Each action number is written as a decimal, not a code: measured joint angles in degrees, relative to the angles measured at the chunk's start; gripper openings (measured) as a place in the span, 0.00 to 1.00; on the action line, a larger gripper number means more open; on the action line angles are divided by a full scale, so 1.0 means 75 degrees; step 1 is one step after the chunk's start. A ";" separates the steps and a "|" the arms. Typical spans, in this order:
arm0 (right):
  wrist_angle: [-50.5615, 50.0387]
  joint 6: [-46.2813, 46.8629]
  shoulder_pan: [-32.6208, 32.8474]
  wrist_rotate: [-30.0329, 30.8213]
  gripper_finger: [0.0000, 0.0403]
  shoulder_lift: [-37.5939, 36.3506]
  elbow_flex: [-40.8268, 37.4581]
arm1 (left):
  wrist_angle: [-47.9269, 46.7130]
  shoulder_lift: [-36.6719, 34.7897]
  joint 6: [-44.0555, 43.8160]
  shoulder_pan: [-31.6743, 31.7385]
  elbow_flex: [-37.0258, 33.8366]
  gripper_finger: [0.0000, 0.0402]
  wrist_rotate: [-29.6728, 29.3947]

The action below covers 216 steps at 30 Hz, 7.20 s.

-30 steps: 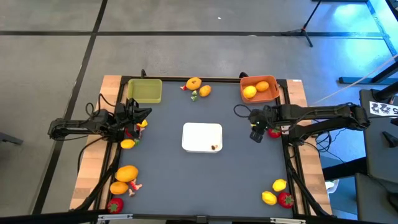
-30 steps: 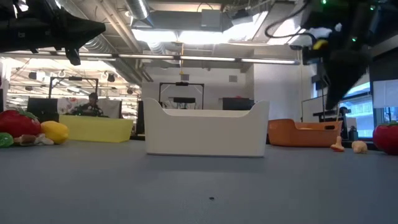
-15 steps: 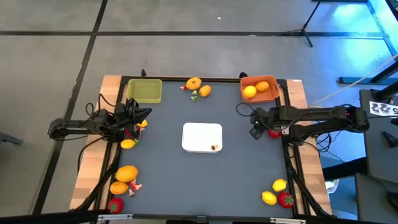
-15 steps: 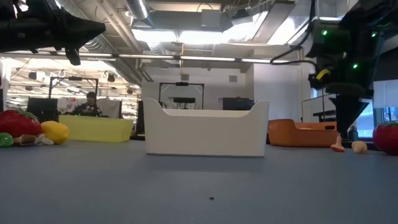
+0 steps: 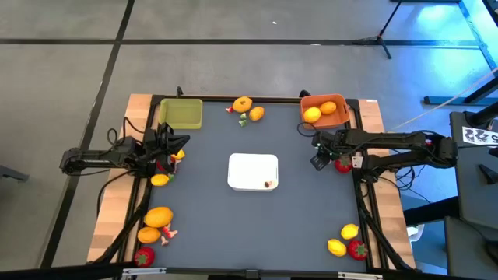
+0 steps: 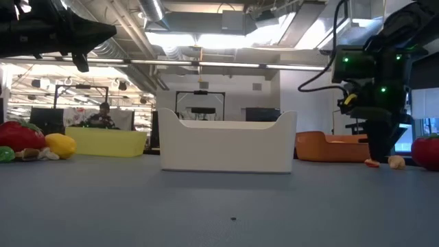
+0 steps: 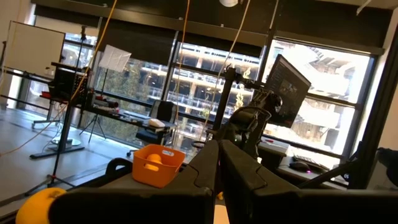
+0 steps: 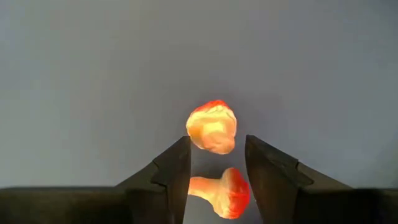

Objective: Sort produce into baskets
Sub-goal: Put the red mushroom into the white bin

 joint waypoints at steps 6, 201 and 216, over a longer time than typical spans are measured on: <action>0.0102 -0.0061 0.0004 -0.0058 0.20 0.0290 0.0000 | -0.0002 0.0000 0.0004 0.0000 0.0002 0.03 0.0000; -0.1865 -0.0392 -0.0247 -0.0648 0.52 0.0250 0.0723 | -0.0009 0.0023 0.0014 0.0007 0.0002 0.03 -0.0003; -0.1126 -0.0391 -0.0465 -0.0985 0.36 0.0250 0.0298 | -0.0008 0.0023 0.0016 0.0006 0.0002 0.03 -0.0003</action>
